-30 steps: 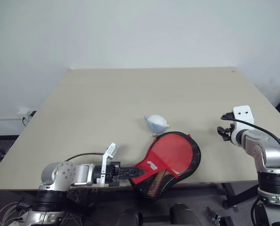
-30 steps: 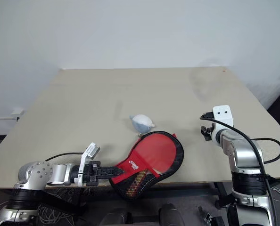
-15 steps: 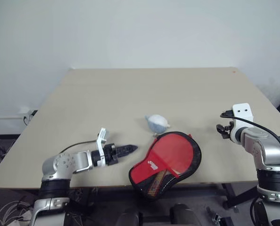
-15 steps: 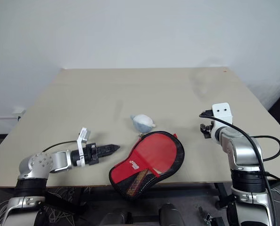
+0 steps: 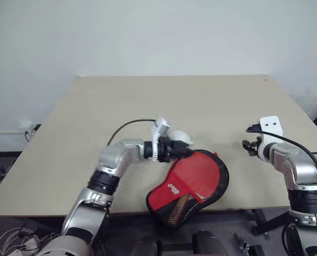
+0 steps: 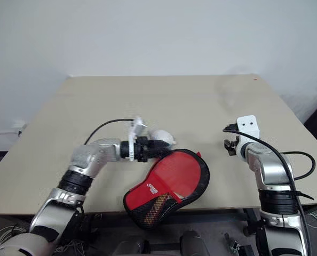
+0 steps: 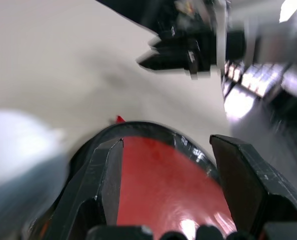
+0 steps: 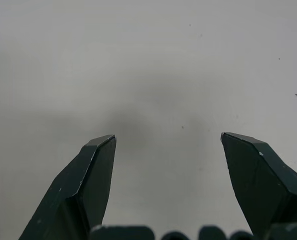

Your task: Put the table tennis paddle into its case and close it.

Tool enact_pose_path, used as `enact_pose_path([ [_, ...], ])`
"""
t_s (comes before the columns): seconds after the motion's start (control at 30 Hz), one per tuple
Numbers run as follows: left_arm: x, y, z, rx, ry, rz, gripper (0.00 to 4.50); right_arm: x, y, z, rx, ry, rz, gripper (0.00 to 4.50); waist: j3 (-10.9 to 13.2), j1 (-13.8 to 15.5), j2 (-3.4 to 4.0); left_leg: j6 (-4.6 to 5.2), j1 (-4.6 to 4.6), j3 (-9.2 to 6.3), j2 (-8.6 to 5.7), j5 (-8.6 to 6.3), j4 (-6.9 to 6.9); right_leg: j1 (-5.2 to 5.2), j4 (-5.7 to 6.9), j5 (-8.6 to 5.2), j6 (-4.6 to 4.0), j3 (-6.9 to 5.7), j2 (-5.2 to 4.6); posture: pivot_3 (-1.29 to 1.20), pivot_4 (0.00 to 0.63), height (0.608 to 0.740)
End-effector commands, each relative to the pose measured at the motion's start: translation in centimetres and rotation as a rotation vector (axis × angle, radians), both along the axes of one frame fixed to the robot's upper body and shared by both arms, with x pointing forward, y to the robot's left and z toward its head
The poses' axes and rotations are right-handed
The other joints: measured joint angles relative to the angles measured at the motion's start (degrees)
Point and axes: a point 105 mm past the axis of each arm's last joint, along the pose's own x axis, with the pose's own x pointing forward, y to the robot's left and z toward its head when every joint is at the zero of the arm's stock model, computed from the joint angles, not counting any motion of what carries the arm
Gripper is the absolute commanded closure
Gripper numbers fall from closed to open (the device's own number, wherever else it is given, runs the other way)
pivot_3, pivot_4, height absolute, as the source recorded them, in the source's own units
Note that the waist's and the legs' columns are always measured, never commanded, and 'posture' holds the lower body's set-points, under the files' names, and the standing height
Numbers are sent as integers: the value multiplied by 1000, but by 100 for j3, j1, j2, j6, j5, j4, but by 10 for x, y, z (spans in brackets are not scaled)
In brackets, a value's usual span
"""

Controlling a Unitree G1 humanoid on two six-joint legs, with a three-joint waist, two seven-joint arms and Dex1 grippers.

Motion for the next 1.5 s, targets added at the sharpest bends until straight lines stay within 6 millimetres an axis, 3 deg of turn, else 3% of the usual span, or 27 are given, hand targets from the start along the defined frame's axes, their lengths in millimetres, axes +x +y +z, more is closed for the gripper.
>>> enact_pose_path([
  [0.03,-2,-19,-2,82,-196,-90,1597,4,-4,18,-8,-72,-18,858,0,-3,0,0,0,0,0,0,2,0,1,0,0,0,0,0,0,740],
  [0.17,-9,-17,-27,208,-295,-170,1597,1,-7,19,-6,-79,-34,858,0,-4,0,2,1,1,0,1,10,2,4,2,-4,3,2,0,0,740],
  [0.43,-4,32,-71,440,-369,-209,1597,1,-8,19,-3,-86,-49,858,-1,-3,2,4,6,1,2,1,12,9,7,3,-4,2,2,0,0,740],
  [0.57,-1,47,-79,477,-367,-184,1597,3,-6,19,0,-87,-44,858,-4,-6,3,4,18,1,3,2,15,22,10,3,-4,1,2,0,0,740],
  [0.7,1,42,-73,424,-365,-152,1597,6,-3,19,3,-88,-34,858,-5,-6,5,11,21,0,4,6,20,25,16,4,-5,1,3,0,0,740],
  [0.93,-6,4,-26,118,-332,-103,1597,8,-2,19,3,-88,-25,858,-5,4,6,12,8,-3,1,7,29,21,17,6,-2,1,1,0,0,740],
  [1.13,-16,-17,-3,-30,-307,-107,1597,10,1,18,5,-88,-18,858,-5,3,7,12,2,-4,1,6,22,12,15,8,0,0,2,0,0,740],
  [1.23,-20,-23,1,-57,-304,-125,2102,11,1,19,7,-91,-16,858,-5,-6,7,12,6,-1,2,7,22,14,17,8,0,2,3,0,0,740],
  [1.5,-19,-42,-17,47,-350,-148,4456,10,0,19,9,-96,-24,858,-5,-2,8,12,8,-1,0,7,28,20,17,8,-1,3,3,0,0,740],
])
